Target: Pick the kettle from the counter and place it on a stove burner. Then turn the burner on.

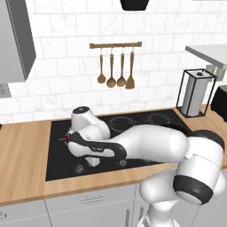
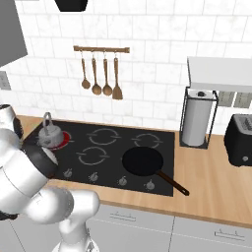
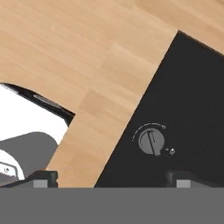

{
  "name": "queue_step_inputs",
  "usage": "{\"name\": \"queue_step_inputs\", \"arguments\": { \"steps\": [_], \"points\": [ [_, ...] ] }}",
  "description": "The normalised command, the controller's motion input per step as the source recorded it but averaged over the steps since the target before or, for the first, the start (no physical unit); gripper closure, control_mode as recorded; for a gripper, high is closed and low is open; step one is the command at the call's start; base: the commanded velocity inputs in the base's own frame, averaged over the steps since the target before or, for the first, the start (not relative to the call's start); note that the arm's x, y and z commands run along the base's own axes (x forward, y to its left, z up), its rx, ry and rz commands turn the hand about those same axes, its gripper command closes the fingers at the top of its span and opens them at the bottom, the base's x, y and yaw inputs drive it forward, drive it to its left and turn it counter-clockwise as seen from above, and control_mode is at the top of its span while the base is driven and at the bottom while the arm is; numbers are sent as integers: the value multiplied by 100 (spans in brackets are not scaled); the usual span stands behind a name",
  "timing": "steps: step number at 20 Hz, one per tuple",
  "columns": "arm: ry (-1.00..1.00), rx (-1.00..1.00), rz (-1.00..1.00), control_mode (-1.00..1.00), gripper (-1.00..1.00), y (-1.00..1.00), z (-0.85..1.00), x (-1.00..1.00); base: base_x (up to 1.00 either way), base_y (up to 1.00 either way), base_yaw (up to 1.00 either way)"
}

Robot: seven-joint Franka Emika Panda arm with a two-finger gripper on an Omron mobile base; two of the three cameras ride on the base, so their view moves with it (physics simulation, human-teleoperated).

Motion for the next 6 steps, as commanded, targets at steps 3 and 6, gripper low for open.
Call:
{"name": "queue_step_inputs", "arguments": {
  "steps": [3, 6],
  "points": [
    [2, 4, -40, -100, -100, -66, 23, -63, 0, 0, 0],
    [1, 4, -45, -100, -100, -75, 16, -59, 0, 0, 0]
  ]
}}
